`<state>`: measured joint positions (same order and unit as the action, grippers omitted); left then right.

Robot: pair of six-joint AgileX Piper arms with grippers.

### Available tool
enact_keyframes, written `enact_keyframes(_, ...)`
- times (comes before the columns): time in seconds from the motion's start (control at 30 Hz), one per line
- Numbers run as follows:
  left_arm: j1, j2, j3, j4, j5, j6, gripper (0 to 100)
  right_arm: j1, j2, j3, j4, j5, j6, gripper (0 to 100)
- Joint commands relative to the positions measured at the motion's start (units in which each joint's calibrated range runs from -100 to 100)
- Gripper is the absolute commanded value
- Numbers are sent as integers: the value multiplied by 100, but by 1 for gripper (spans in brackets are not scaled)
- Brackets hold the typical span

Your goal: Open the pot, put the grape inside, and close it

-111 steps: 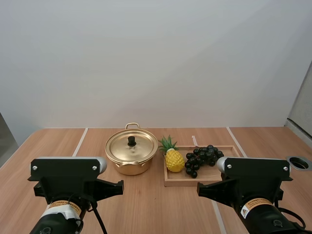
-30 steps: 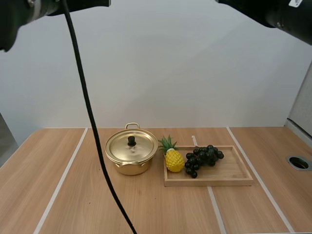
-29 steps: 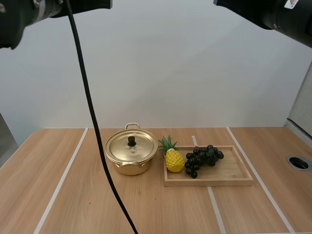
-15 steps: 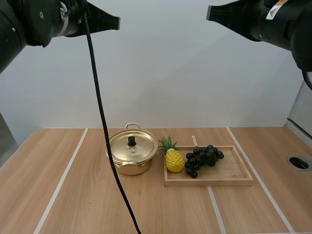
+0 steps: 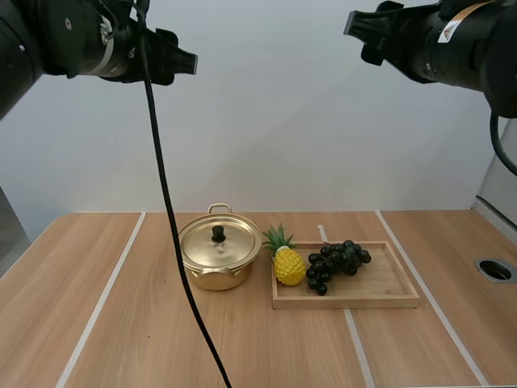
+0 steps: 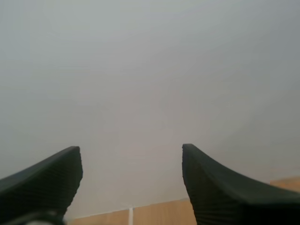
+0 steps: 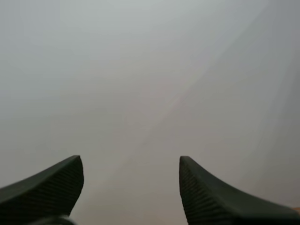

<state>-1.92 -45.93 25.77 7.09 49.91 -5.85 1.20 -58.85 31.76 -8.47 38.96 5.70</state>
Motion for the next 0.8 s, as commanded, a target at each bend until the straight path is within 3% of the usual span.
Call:
enact_keyframes(0.0, 9, 26, -38, -179, 293, 648, 100, -26, -30, -51, -66, 17, 63, 100)
enact_keyframes(0.1, 9, 131, -38, -411, 818, 1312, 100, -26, -30, -51, -122, -95, 45, 100)
enact_keyframes(0.2, 9, 397, -38, -832, 1643, 2043, 100, -26, -59, -51, -166, 96, -354, 100)
enact_keyframes(0.4, 9, 1213, -38, -1915, 3093, 3773, 100, -26, -59, -51, -150, 1213, -1124, 100)
enact_keyframes(0.57, 9, 1937, -38, -1932, 3189, 4041, 100, -26, -59, -51, -170, 1954, -1938, 100)
enact_keyframes(0.77, 9, 2757, -38, -2012, 3707, 4403, 100, -26, -59, -51, -98, 2033, -2179, 100)
